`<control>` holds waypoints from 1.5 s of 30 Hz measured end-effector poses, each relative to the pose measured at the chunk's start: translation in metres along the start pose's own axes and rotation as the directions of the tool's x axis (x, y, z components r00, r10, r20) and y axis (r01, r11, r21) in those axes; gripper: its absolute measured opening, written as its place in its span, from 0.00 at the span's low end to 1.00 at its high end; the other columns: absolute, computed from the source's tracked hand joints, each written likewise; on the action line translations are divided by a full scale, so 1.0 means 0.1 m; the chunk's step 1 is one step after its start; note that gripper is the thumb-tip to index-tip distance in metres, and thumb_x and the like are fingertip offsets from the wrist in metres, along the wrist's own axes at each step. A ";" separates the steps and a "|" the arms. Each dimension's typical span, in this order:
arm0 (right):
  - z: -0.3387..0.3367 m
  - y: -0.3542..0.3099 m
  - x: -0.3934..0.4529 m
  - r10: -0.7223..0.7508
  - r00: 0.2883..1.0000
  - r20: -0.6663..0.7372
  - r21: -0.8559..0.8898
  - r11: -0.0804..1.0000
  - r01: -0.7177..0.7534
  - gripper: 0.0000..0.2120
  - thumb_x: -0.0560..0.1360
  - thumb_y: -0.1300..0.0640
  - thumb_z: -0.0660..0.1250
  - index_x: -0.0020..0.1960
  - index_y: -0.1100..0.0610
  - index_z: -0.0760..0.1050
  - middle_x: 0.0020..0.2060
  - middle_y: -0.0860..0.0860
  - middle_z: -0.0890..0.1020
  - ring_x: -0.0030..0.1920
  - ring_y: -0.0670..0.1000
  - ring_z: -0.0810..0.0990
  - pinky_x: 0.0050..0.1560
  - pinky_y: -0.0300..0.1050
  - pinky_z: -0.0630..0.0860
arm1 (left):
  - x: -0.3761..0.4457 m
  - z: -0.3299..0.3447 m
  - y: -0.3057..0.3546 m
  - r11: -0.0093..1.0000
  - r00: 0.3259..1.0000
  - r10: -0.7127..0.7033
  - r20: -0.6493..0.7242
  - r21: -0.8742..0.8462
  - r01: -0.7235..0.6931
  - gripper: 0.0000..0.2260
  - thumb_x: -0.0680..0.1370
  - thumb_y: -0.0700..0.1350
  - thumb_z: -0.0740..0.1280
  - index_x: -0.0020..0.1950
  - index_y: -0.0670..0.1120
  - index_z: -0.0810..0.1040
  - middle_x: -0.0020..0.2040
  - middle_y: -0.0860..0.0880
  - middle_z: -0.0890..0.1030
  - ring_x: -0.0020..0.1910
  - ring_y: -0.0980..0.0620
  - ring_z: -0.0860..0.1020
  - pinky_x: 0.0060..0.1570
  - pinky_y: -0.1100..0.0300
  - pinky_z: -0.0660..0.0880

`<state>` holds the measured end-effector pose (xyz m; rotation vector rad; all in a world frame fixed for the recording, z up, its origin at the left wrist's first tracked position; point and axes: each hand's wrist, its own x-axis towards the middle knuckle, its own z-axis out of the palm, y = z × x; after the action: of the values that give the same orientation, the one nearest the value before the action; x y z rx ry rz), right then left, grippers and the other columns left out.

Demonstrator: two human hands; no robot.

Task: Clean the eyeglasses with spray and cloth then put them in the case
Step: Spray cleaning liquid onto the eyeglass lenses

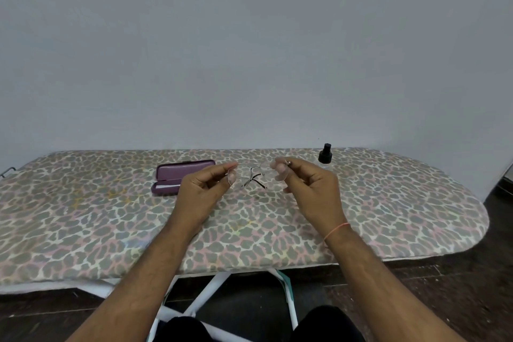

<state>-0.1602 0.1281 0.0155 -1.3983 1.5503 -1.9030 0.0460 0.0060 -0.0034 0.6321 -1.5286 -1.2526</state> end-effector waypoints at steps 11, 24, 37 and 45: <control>-0.08 -0.37 0.34 -0.495 0.839 0.224 -0.571 0.631 0.525 0.12 0.84 0.55 0.72 0.65 0.55 0.86 0.45 0.47 0.83 0.41 0.40 0.76 0.44 0.33 0.73 | 0.04 0.00 -0.02 1.000 0.998 0.024 -0.052 -0.014 -0.025 0.11 0.78 0.42 0.77 0.59 0.54 0.89 0.56 0.56 0.90 0.59 0.59 0.87 0.62 0.63 0.82; -0.01 -0.83 0.50 -0.308 0.804 0.509 -0.605 0.536 0.589 0.12 0.85 0.51 0.69 0.65 0.51 0.86 0.48 0.47 0.82 0.44 0.47 0.80 0.45 0.44 0.72 | 0.04 -0.16 0.26 0.991 0.953 0.019 0.301 0.119 -0.057 0.26 0.77 0.42 0.70 0.76 0.51 0.78 0.72 0.54 0.83 0.73 0.54 0.79 0.70 0.53 0.78; 0.23 -1.14 0.58 -0.112 0.681 0.724 -0.632 0.290 0.719 0.13 0.84 0.53 0.65 0.59 0.43 0.87 0.52 0.45 0.83 0.53 0.53 0.82 0.44 0.48 0.75 | 0.20 0.00 0.64 0.881 0.908 -0.014 0.418 0.435 -0.187 0.15 0.74 0.45 0.83 0.60 0.51 0.89 0.52 0.54 0.90 0.51 0.55 0.89 0.55 0.55 0.85; 0.12 -1.08 0.53 -0.269 0.715 0.646 -0.662 0.270 0.700 0.16 0.83 0.51 0.69 0.70 0.45 0.81 0.66 0.44 0.83 0.63 0.54 0.80 0.55 0.55 0.78 | 0.15 0.02 0.40 0.972 0.939 -0.090 0.331 0.234 0.011 0.16 0.78 0.35 0.77 0.65 0.45 0.83 0.58 0.45 0.90 0.58 0.41 0.89 0.63 0.49 0.84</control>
<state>-0.1410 0.1214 0.1348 -2.8343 2.1181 -0.6650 0.0466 0.0072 0.0389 0.6279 -1.9769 -1.2822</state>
